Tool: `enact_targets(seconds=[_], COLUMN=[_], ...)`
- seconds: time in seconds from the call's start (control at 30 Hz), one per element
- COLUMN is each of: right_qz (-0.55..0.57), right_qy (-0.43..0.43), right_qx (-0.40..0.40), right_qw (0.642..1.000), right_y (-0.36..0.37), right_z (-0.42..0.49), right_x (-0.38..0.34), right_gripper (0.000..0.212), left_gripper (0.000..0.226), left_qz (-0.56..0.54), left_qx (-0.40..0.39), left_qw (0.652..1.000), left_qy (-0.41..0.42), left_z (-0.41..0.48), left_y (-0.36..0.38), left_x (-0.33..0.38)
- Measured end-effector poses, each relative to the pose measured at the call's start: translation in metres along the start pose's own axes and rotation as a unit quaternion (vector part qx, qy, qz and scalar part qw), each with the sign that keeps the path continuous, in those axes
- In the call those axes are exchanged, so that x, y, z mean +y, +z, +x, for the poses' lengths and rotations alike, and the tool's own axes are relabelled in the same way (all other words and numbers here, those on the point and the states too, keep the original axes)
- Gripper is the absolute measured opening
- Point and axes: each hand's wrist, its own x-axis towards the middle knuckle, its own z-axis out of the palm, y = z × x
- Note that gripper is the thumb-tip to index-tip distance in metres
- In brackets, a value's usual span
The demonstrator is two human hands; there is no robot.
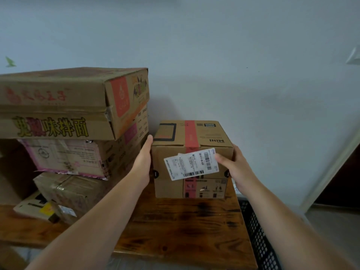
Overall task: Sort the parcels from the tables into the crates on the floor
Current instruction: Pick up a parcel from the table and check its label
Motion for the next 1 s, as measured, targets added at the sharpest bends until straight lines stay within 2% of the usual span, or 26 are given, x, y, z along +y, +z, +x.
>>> enact_targets(seconds=[0.1, 0.2, 0.4, 0.5, 0.63, 0.77, 0.87, 1.0], right_qz=[0.003, 0.001, 0.019, 0.071, 0.1, 0.089, 0.094, 0.074], right_qy=[0.021, 0.041, 0.06, 0.069, 0.066, 0.058, 0.055, 0.059], right_qx=[0.051, 0.084, 0.056, 0.024, 0.008, 0.018, 0.055, 0.093], right_qw=[0.998, 0.996, 0.996, 0.995, 0.993, 0.994, 0.993, 0.991], right_y=[-0.002, -0.003, -0.004, 0.0, 0.004, 0.003, 0.0, -0.009], right_z=[0.003, 0.006, 0.008, 0.005, -0.001, -0.011, -0.023, -0.042], right_x=[0.001, 0.0, -0.003, -0.002, 0.003, 0.008, 0.011, 0.016], right_gripper=[0.06, 0.055, 0.042, 0.036, 0.037, 0.042, 0.045, 0.04], left_gripper=[0.058, 0.047, 0.057, 0.053, 0.056, 0.053, 0.058, 0.06], left_qz=[0.091, 0.194, 0.137, 0.127, 0.115, 0.117, 0.128, 0.138], left_qx=[-0.036, -0.075, -0.065, -0.06, -0.051, -0.056, -0.063, -0.069], left_qw=[0.994, 0.974, 0.987, 0.989, 0.991, 0.99, 0.988, 0.987], left_qy=[0.04, 0.088, 0.052, 0.049, 0.046, 0.05, 0.053, 0.045], left_z=[0.001, 0.002, 0.003, 0.003, 0.002, -0.002, -0.008, -0.016], left_y=[-0.005, -0.009, -0.021, -0.023, -0.024, -0.024, -0.023, -0.023], left_x=[-0.002, -0.006, -0.012, -0.015, -0.018, -0.019, -0.02, -0.024])
